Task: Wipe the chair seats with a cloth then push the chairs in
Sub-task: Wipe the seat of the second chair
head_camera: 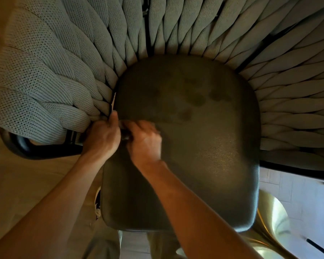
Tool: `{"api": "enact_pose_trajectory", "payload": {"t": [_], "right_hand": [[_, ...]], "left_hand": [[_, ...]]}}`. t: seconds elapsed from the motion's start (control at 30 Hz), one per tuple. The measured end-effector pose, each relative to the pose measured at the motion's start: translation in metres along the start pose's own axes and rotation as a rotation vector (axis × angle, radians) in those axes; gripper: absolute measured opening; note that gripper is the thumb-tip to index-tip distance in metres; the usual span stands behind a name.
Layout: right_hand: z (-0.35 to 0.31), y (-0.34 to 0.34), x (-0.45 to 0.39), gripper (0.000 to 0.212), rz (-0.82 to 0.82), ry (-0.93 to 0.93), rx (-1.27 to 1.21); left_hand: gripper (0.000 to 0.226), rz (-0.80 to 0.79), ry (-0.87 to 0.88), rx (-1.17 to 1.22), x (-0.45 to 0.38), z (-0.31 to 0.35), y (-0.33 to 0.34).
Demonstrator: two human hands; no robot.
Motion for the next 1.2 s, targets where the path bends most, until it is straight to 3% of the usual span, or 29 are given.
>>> {"api": "enact_pose_trajectory", "payload": {"t": [0.2, 0.47, 0.53, 0.73, 0.97, 1.2], "right_hand": [[-0.015, 0.021, -0.004, 0.021, -0.120, -0.067, 0.065], [0.071, -0.054, -0.004, 0.040, -0.032, -0.073, 0.279], [0.097, -0.077, 0.001, 0.034, -0.037, -0.025, 0.312], [0.185, -0.136, 0.021, 0.046, -0.142, 0.258, 0.383], [0.263, -0.188, 0.023, 0.028, -0.038, 0.517, 0.259], [0.234, -0.165, 0.019, 0.028, 0.158, 0.413, 0.248]], "left_hand": [[0.065, 0.020, -0.020, 0.024, 0.001, -0.002, 0.000], [0.043, 0.051, 0.064, -0.195, -0.004, -0.001, 0.007], [0.047, 0.082, 0.095, -0.238, -0.002, 0.001, 0.008], [0.051, 0.136, 0.147, -0.244, -0.003, 0.010, 0.011], [0.052, 0.164, 0.131, -0.174, -0.011, 0.003, 0.011], [0.050, 0.158, 0.117, -0.105, -0.011, 0.001, 0.012]]}}
Point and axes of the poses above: each hand's wrist, its own x-axis away from the middle knuckle, its own y-axis out of the palm, z = x × y, the point moved 7 cm from there along -x, towards the middle knuckle, and after that the axes turned 2 degrees about y, right-handed, at the moved point
